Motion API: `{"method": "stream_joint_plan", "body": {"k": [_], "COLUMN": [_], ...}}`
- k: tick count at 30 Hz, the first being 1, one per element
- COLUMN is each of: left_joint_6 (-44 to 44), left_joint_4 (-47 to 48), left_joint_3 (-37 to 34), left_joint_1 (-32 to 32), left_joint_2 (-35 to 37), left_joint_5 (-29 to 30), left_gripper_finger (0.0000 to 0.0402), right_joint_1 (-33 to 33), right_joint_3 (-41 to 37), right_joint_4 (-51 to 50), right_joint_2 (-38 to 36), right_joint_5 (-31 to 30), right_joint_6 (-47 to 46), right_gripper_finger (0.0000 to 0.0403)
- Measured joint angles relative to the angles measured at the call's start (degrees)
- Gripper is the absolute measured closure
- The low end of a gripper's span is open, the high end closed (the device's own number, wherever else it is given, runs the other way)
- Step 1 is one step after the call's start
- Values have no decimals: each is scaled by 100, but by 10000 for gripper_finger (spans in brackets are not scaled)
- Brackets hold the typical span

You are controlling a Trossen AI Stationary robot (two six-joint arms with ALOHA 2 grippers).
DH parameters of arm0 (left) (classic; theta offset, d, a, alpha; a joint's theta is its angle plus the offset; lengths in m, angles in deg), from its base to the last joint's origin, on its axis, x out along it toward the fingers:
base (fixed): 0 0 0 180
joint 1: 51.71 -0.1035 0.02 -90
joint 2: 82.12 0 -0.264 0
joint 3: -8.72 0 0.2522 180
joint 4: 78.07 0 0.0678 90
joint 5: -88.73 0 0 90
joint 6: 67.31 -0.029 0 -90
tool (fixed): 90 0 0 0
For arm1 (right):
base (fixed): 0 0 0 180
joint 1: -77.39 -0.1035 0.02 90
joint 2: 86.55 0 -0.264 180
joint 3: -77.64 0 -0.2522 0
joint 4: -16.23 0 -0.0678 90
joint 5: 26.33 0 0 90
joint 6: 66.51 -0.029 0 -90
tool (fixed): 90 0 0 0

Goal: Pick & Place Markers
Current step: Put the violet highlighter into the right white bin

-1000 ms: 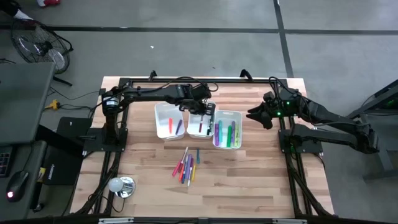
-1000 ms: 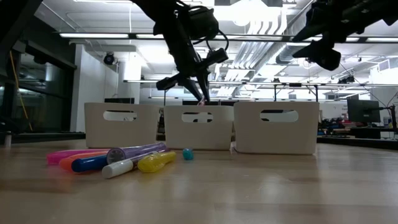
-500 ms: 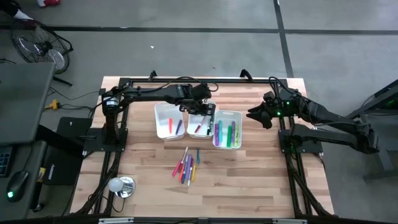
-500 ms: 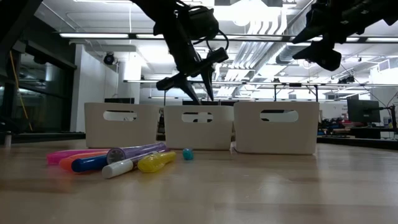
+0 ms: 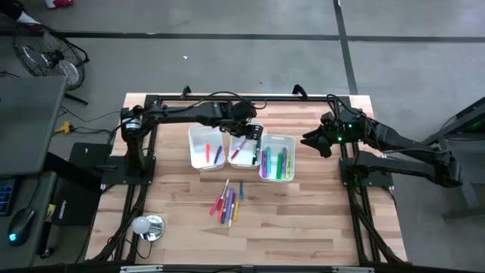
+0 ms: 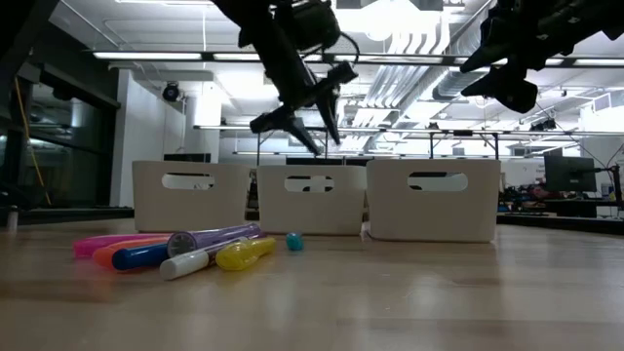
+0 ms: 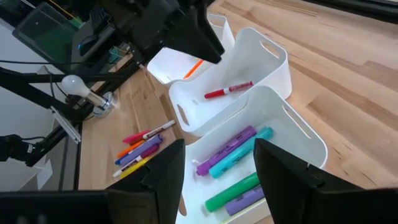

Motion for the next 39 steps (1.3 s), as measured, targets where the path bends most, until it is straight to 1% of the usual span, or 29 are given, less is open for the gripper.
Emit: {"method": "stream_joint_plan", "body": {"k": [3, 6, 9, 12, 14, 19, 21, 23, 29, 33, 39], "left_joint_6": [-390, -653, -855, -865, -806, -439, -165, 152, 1008, 1482, 1912], "left_joint_4": [-110, -134, -46, 371, 529, 1089, 1166, 1503, 2037, 2142, 2089], "left_joint_3": [-1, 1, -3, -1, 6, -12, 21, -9, 1, -3, -3], "left_joint_1": [126, 303, 548, 837, 1028, 1512, 1721, 1929, 2526, 2878, 3292], "left_joint_2": [131, 262, 405, 609, 666, 818, 841, 796, 804, 801, 722], "left_joint_5": [34, 235, 594, 1038, 1189, 1247, 1345, 1415, 1440, 1438, 1440], "left_gripper_finger": [233, 233, 232, 232, 232, 232, 232, 232, 232, 232, 232], "right_joint_1": [-2, -2, -2, -1, -2, -3, -19, -35, -35, -33, -34], "right_joint_3": [0, 0, 0, 0, 0, 0, 0, 0, 0, 0, 0], "right_joint_4": [0, 1, 0, 0, 0, 0, 0, 0, -56, -104, -290], "right_joint_2": [-2, -2, -2, -2, -2, -4, -4, -4, -3, -3, -4], "right_joint_5": [0, 4, 21, 43, 72, 171, 193, 193, 263, 291, 291], "right_joint_6": [30, 52, 74, 74, 60, 33, -42, -92, -132, -295, -427], "right_gripper_finger": [222, 222, 222, 222, 222, 222, 222, 222, 222, 222, 222]}}
